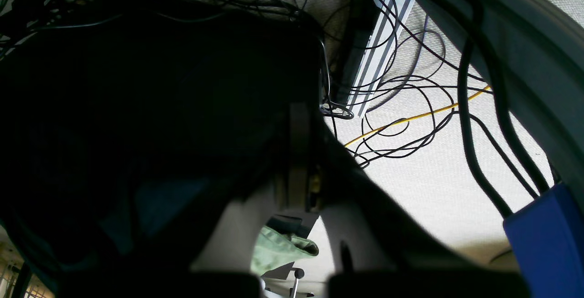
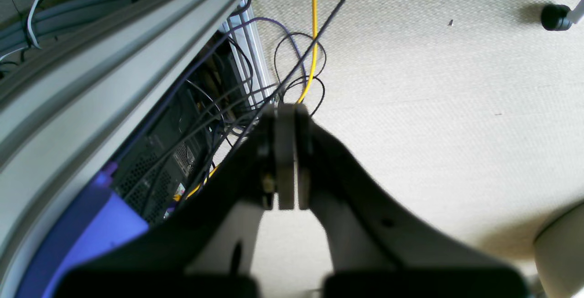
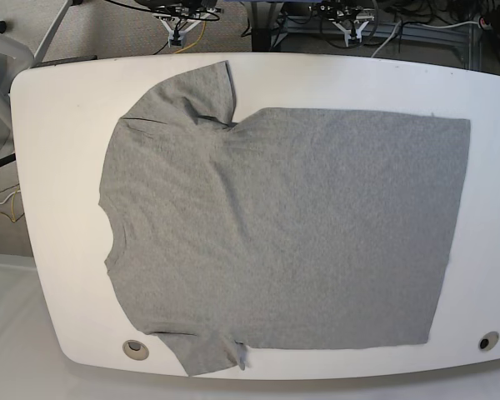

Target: Fold the T-shirt properly

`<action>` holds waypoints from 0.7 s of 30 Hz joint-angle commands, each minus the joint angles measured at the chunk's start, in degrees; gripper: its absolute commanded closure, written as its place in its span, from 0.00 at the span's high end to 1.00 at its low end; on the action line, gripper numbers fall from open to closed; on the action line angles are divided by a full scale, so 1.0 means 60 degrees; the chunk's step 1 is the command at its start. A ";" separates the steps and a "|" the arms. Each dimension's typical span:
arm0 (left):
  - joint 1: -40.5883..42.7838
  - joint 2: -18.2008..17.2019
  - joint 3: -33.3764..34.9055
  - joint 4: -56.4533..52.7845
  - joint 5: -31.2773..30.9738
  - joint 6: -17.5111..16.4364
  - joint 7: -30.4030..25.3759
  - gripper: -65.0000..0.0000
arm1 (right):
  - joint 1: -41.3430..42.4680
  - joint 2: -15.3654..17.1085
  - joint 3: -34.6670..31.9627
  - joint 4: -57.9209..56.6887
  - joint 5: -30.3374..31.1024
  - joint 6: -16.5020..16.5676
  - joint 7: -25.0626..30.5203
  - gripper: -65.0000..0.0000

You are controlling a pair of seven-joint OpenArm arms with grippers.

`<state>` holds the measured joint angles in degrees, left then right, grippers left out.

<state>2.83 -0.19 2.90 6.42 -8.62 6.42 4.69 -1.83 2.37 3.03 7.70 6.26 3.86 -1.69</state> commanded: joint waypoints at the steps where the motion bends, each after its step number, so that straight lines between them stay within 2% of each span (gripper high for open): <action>1: 0.0234 -0.0067 0.0003 0.0278 -0.0053 -0.0108 -0.0130 0.00 | -0.0025 0.0054 0.0050 0.0064 -0.0034 0.0085 0.0021 0.00; 21: 0.0218 -0.0066 -0.0002 0.0301 -0.0024 -0.0260 -0.0209 0.00 | -0.0030 0.0057 0.0027 0.0054 -0.0079 0.0093 0.0081 0.00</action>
<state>4.25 -0.49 2.87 8.29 -8.99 5.10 3.42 -1.98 2.55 3.29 7.88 6.22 4.45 -1.48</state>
